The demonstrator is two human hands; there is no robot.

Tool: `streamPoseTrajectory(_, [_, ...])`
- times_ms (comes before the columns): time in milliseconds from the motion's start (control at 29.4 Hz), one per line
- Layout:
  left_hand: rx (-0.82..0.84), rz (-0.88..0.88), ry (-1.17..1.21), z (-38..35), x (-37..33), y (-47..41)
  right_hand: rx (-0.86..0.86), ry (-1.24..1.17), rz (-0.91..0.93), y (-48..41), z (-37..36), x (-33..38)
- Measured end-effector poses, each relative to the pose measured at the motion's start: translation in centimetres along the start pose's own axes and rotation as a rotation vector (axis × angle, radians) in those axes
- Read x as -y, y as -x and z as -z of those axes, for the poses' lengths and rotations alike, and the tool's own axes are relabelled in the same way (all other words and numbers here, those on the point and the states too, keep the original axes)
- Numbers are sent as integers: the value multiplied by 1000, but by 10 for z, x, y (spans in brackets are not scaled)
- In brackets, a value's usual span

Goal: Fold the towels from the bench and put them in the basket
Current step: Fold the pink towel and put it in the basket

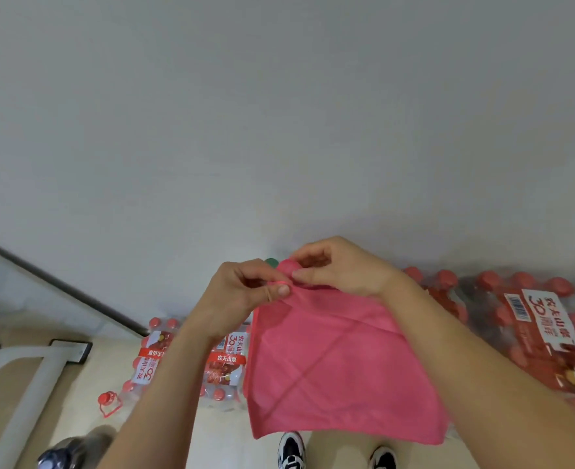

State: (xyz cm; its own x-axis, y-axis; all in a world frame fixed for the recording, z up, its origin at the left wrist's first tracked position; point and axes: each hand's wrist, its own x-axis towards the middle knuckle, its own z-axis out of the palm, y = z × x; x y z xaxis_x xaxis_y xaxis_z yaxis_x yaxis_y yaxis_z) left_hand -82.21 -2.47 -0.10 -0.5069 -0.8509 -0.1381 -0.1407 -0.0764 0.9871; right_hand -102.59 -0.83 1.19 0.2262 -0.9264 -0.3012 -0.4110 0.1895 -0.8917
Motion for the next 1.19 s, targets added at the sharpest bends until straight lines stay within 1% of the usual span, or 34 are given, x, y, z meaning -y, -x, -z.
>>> streamPoseTrajectory(204, [-107,-46,-16,1,-5,4,-153,83,61,-6,-17,3])
streamPoseTrajectory(306, [-145,-62,-114,-4,-12,2,-198,94,59,-3,-18,5])
streamPoseTrajectory(374, [-187,-48,-130,-5,-15,0,-230,96,68,-1,-17,9])
streamPoseTrajectory(476, [-269,-44,-116,-7,-20,-1,-240,109,91,3,-13,16])
streamPoseTrajectory(544, [-293,-76,-122,-9,-25,0,-212,220,83,7,-9,19])
streamPoseTrajectory(646, [-329,-148,-105,-9,-34,-1,-179,481,16,14,8,13])
streamPoseTrajectory(714, [-370,-188,-59,-7,-40,-4,-151,612,-58,22,24,3])
streamPoseTrajectory(782, [-414,-216,-3,-2,-44,-6,-143,700,-162,34,42,-8])
streamPoseTrajectory(884, [-503,-234,73,7,-44,-12,-205,740,-261,57,70,-18])
streamPoseTrajectory(986, [-580,-249,111,12,-43,-18,-306,697,-317,79,93,-21])
streamPoseTrajectory(1020, [-591,-254,113,11,-44,-19,-329,622,-329,86,99,-18])
streamPoseTrajectory(1122, [-600,-277,138,4,-49,-22,-368,264,-330,107,112,0])
streamPoseTrajectory(1190, [-599,-282,196,1,-53,-24,-401,118,-274,122,120,14])
